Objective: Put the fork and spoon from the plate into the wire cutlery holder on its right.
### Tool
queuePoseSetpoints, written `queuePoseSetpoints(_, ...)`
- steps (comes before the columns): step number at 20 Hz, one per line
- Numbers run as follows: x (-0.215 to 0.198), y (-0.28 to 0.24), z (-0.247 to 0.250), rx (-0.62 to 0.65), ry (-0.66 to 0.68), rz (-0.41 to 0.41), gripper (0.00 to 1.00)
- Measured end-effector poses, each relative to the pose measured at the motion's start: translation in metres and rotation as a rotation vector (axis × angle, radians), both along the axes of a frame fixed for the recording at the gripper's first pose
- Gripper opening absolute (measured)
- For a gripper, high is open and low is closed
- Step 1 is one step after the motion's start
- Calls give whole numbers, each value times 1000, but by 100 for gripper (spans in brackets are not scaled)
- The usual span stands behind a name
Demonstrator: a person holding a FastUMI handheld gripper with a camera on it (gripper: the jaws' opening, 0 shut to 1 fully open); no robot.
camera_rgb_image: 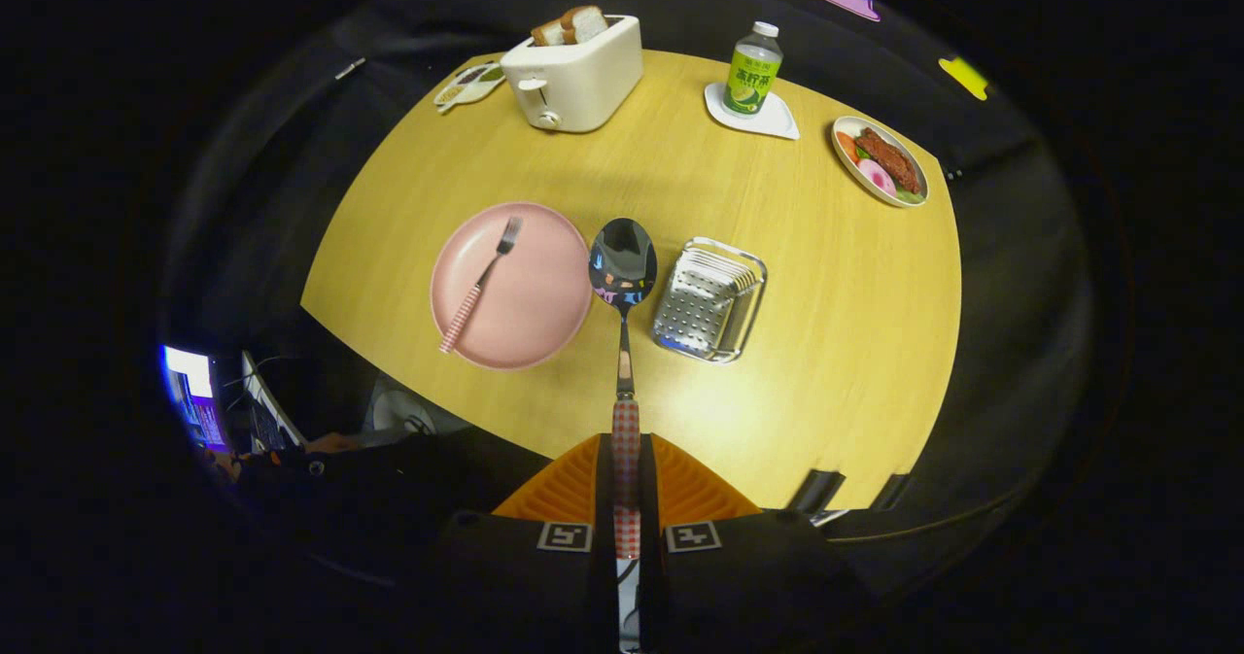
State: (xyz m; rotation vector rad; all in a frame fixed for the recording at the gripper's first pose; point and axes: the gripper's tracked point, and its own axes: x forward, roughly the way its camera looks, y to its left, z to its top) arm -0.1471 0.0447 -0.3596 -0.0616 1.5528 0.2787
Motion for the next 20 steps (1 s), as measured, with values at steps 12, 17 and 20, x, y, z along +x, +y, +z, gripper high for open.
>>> queuePoseSetpoints(12,14,-55,-41,-129,374,148,13)
queuePoseSetpoints(17,24,-58,-55,-184,497,198,13)
queuePoseSetpoints(20,32,-56,-64,-210,527,215,13)
